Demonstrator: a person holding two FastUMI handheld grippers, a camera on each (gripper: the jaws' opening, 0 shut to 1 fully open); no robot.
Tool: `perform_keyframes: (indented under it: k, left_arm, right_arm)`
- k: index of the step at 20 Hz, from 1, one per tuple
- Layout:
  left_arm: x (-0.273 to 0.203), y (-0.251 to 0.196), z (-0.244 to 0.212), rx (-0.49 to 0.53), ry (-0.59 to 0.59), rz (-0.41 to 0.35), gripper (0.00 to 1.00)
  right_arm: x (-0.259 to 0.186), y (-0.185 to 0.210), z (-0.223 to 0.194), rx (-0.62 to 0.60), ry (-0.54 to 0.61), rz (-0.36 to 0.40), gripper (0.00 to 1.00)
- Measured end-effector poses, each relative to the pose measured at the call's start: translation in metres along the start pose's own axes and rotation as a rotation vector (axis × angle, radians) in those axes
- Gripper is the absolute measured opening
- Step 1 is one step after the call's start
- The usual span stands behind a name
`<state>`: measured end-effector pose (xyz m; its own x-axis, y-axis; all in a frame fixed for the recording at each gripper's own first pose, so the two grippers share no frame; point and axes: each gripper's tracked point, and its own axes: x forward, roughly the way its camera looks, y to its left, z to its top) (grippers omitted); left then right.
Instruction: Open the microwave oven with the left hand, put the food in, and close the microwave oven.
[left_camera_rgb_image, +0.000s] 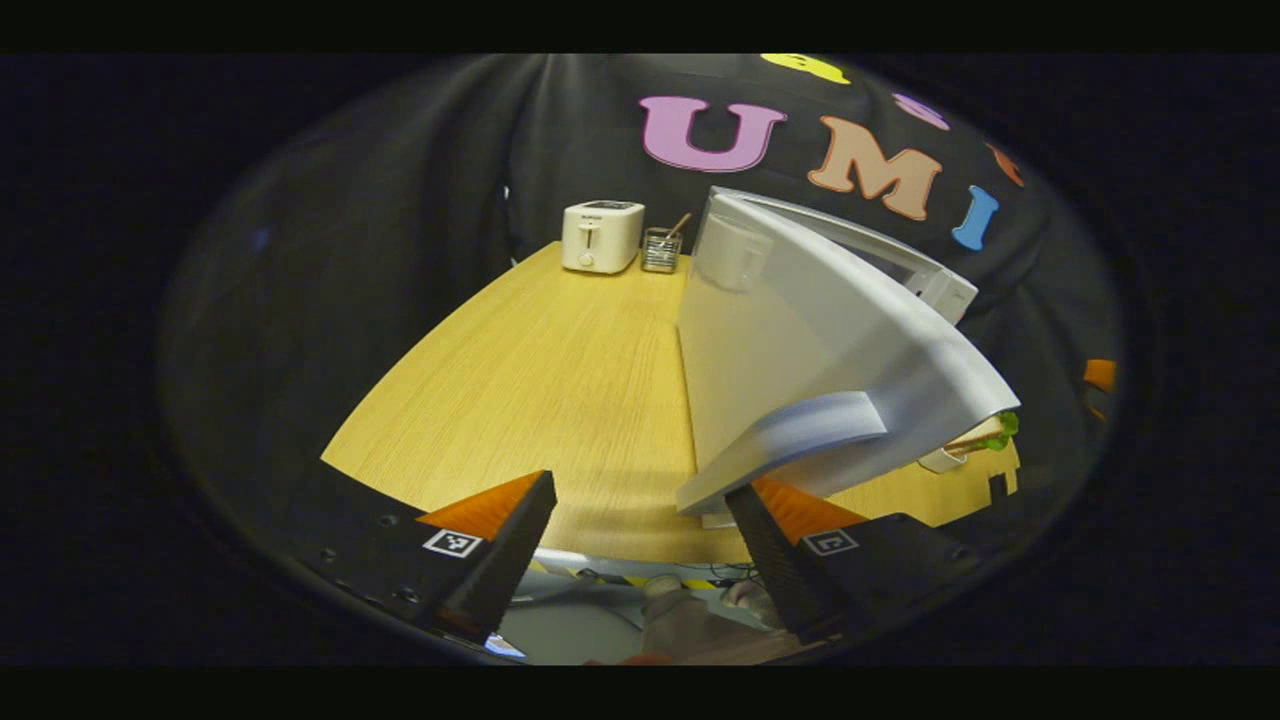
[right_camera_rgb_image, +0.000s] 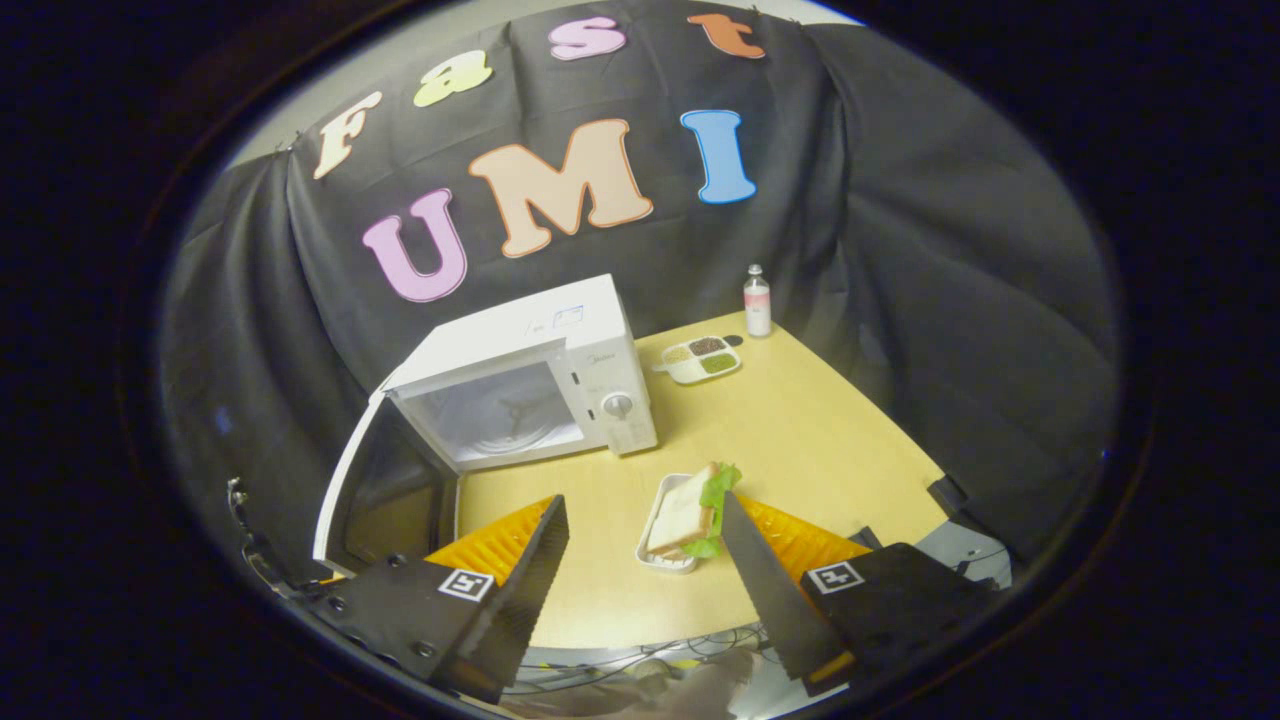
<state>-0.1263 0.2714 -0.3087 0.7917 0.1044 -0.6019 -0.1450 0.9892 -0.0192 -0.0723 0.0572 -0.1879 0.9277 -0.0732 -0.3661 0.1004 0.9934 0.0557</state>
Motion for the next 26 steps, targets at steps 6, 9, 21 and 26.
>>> perform_keyframes:
  k: [6,9,21,26]
  left_arm:
    - [-0.011,0.044,0.005,0.024,-0.029,0.108,1.0]
    - [-0.015,0.078,0.006,0.019,-0.031,0.203,1.0]
    - [-0.091,0.098,0.058,-0.138,-0.211,0.597,0.99]
    - [-0.125,0.056,0.085,-0.249,-0.328,0.662,0.98]
  right_arm:
    - [0.023,-0.006,0.005,-0.004,0.018,-0.025,0.97]
    - [0.041,-0.016,0.004,-0.018,0.052,-0.039,0.98]
    - [0.141,-0.061,-0.062,0.052,0.51,0.085,0.98]
    - [0.159,-0.074,-0.099,0.064,0.715,0.146,0.99]
